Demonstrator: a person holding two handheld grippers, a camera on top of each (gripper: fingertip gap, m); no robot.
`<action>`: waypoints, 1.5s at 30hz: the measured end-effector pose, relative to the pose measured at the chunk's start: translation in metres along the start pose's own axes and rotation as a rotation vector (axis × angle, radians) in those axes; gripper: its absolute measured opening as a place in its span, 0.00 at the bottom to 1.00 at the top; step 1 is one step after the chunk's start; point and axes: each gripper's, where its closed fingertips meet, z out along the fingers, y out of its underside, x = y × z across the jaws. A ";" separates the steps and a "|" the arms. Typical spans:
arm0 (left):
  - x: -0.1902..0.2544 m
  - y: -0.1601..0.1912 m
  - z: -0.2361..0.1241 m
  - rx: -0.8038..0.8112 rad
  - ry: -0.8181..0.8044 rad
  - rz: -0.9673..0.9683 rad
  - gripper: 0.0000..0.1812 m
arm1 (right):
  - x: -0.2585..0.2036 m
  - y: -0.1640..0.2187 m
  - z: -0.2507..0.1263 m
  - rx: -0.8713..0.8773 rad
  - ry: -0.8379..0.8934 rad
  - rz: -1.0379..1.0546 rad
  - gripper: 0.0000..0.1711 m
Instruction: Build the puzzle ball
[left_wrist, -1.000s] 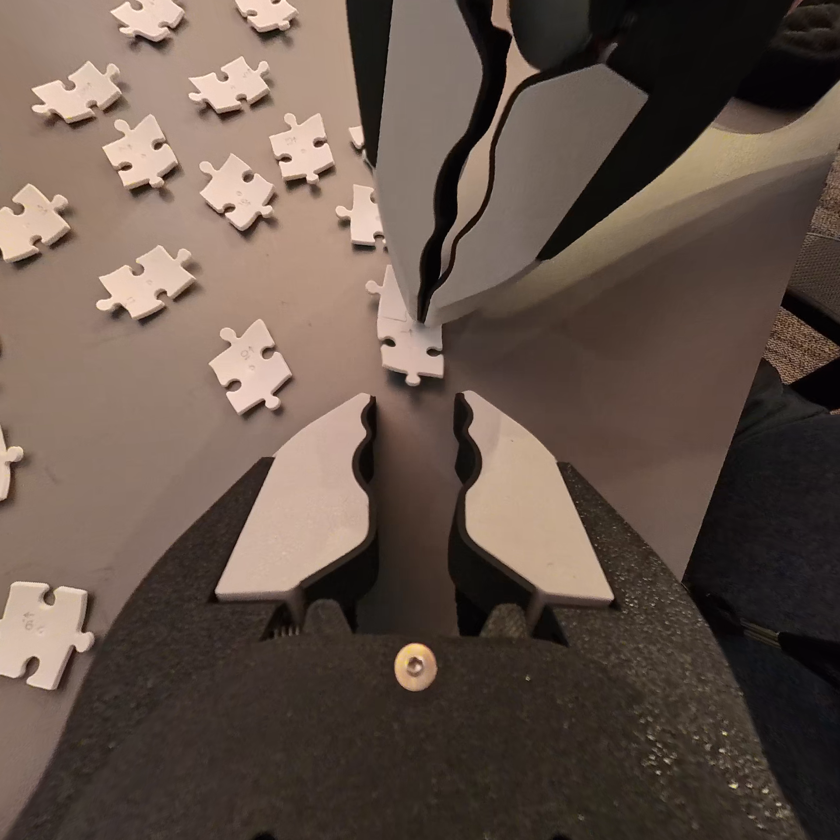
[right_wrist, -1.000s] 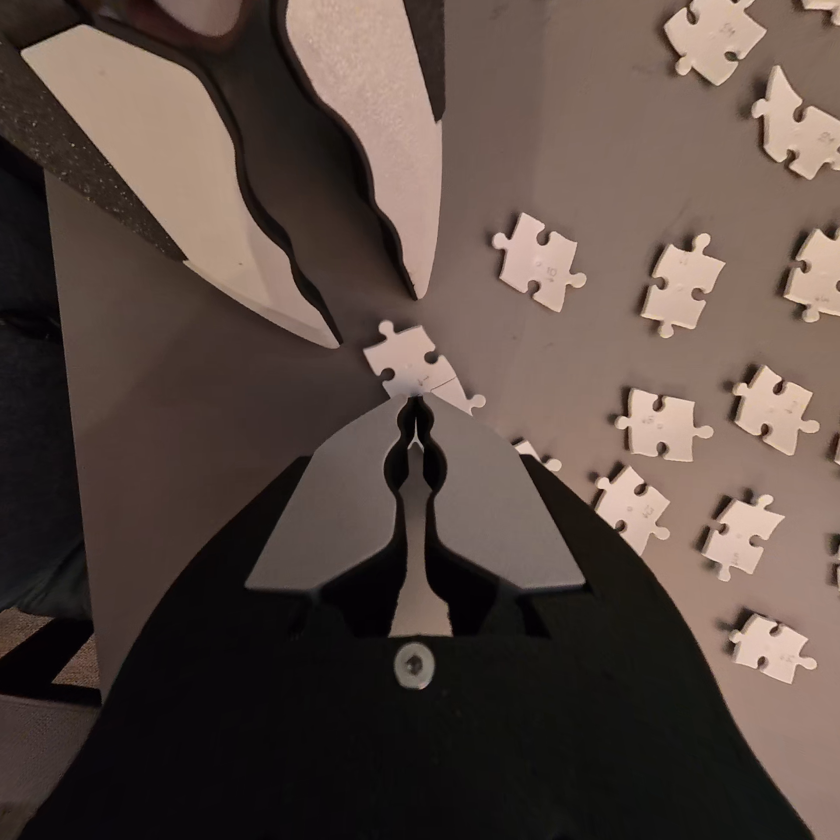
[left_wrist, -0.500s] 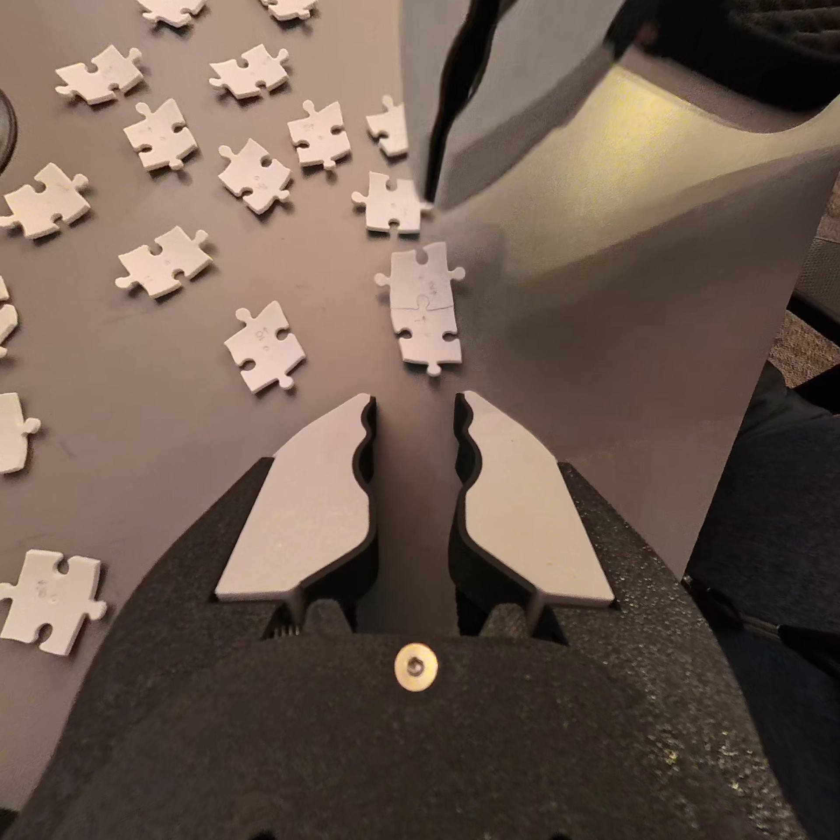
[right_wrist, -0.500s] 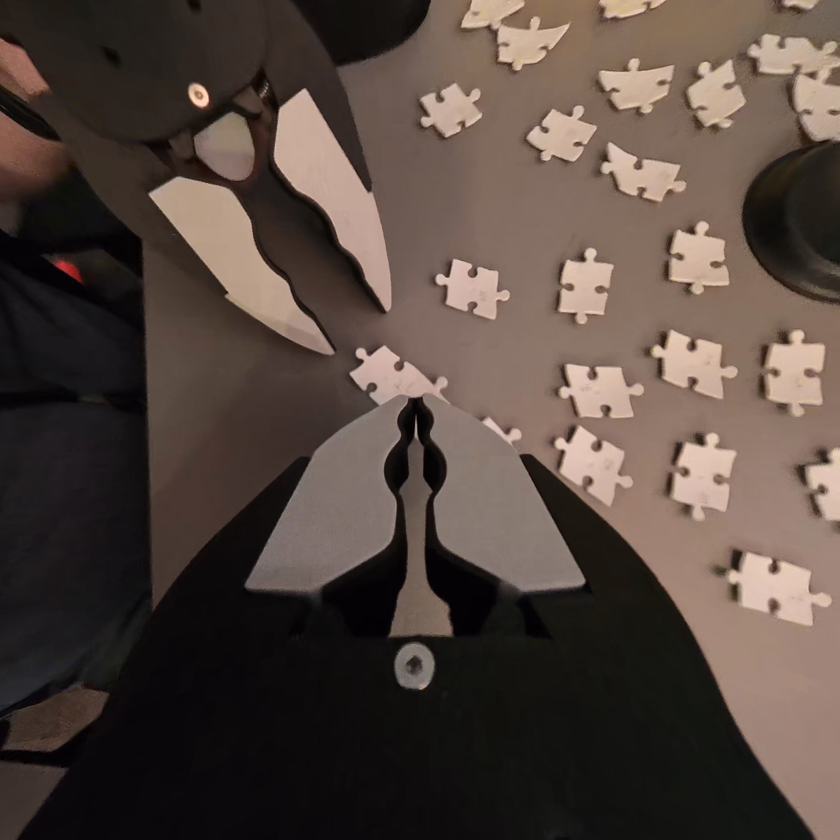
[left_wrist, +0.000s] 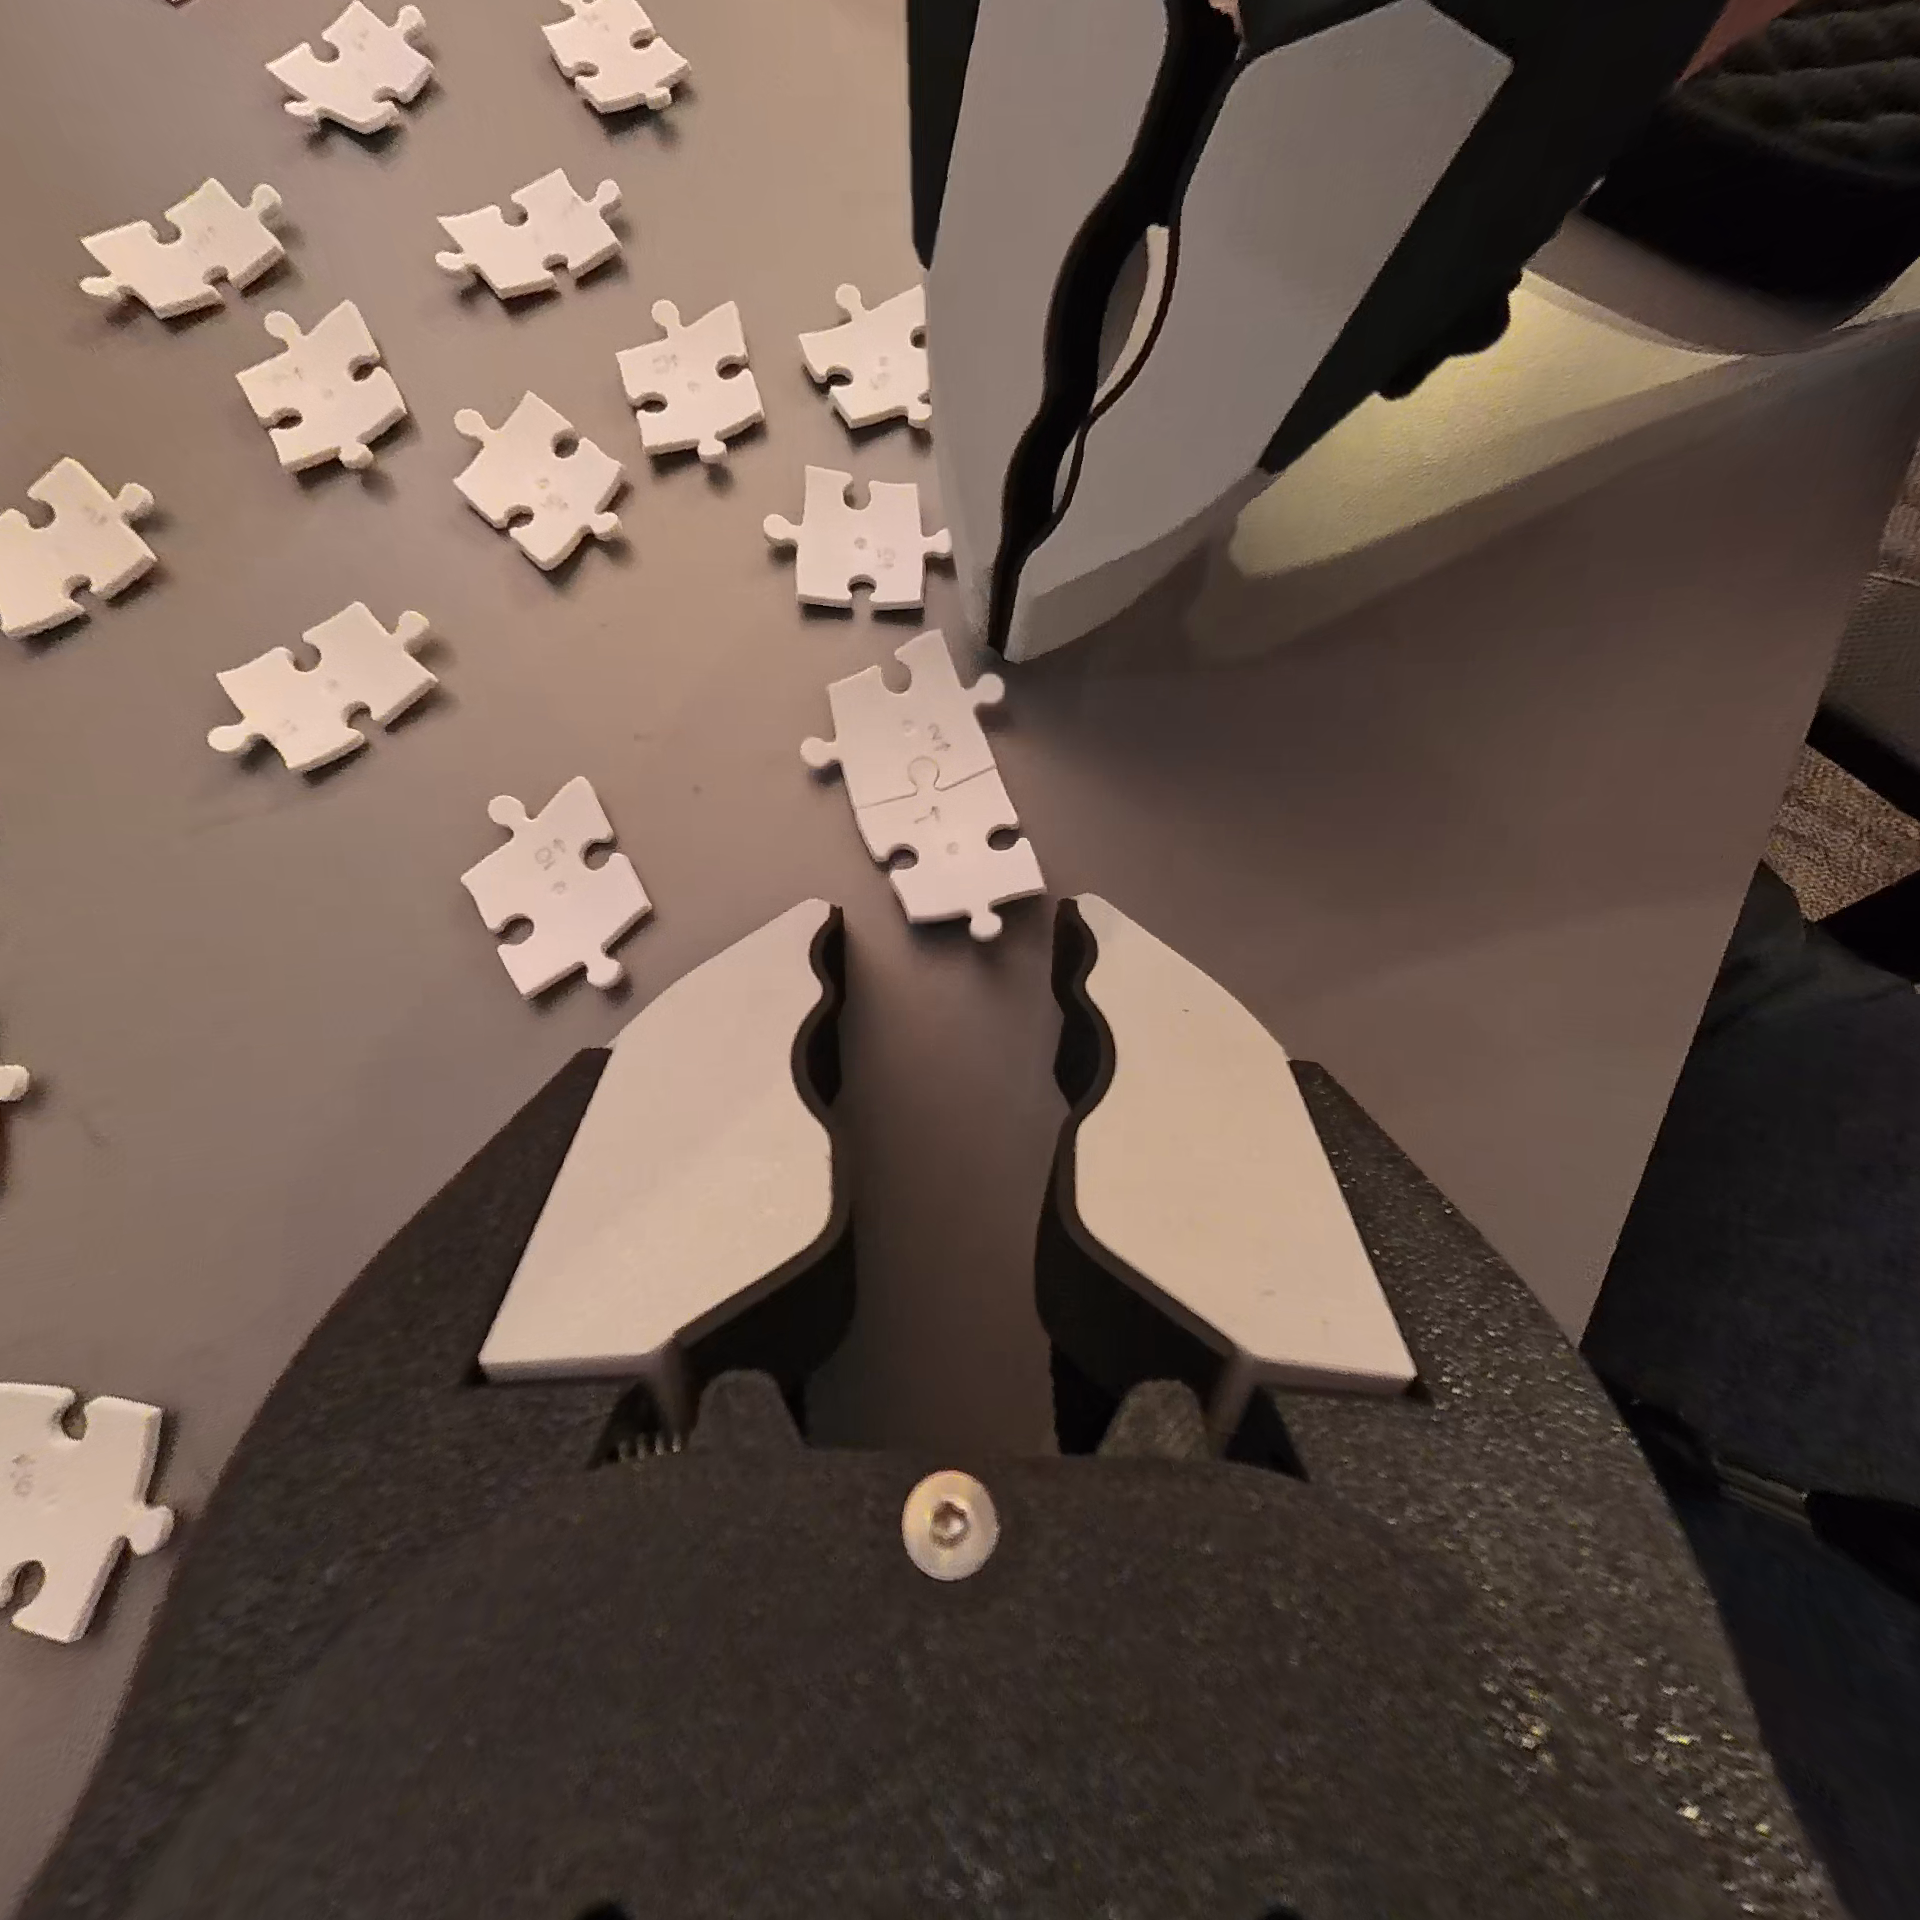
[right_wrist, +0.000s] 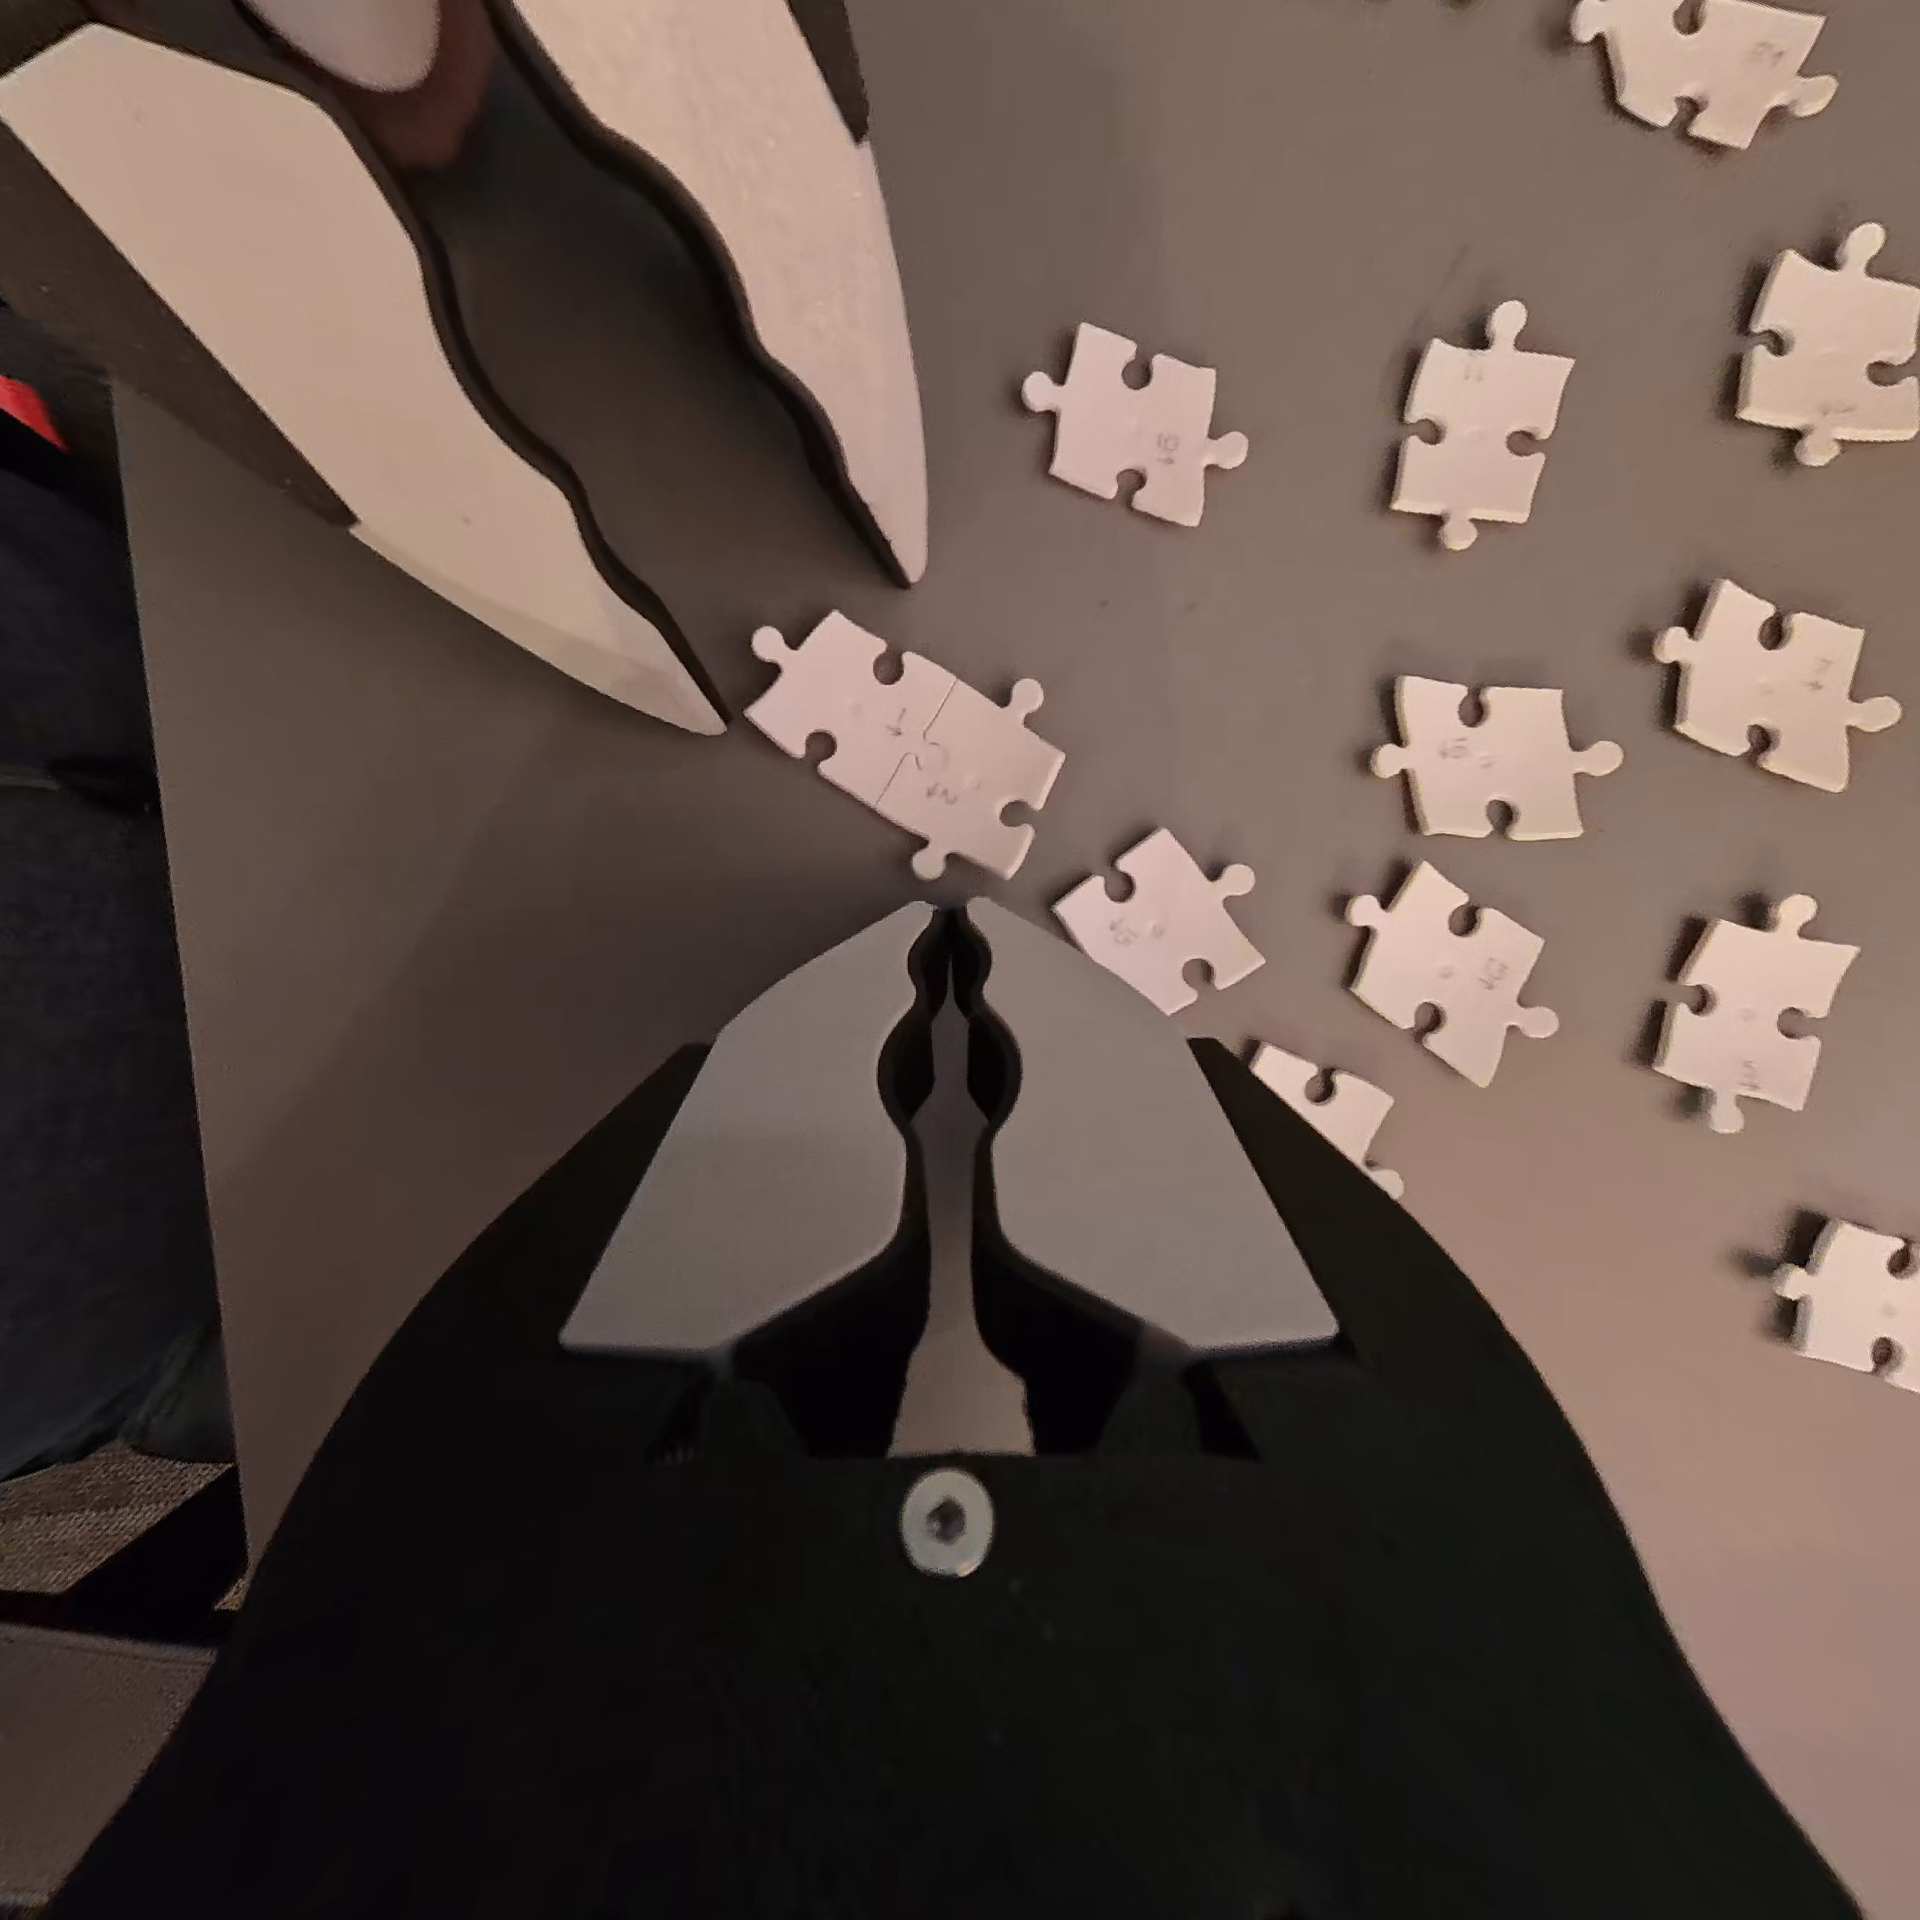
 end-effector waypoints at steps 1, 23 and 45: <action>0.000 -0.001 0.001 0.000 0.001 -0.002 0.21 | -0.002 0.001 0.000 0.001 -0.008 -0.001 0.01; -0.007 -0.002 0.002 -0.016 -0.029 -0.008 0.22 | -0.009 0.003 -0.010 0.112 -0.046 0.042 0.01; -0.006 -0.001 0.002 -0.022 -0.018 0.012 0.22 | -0.012 0.005 0.000 0.126 -0.045 0.055 0.01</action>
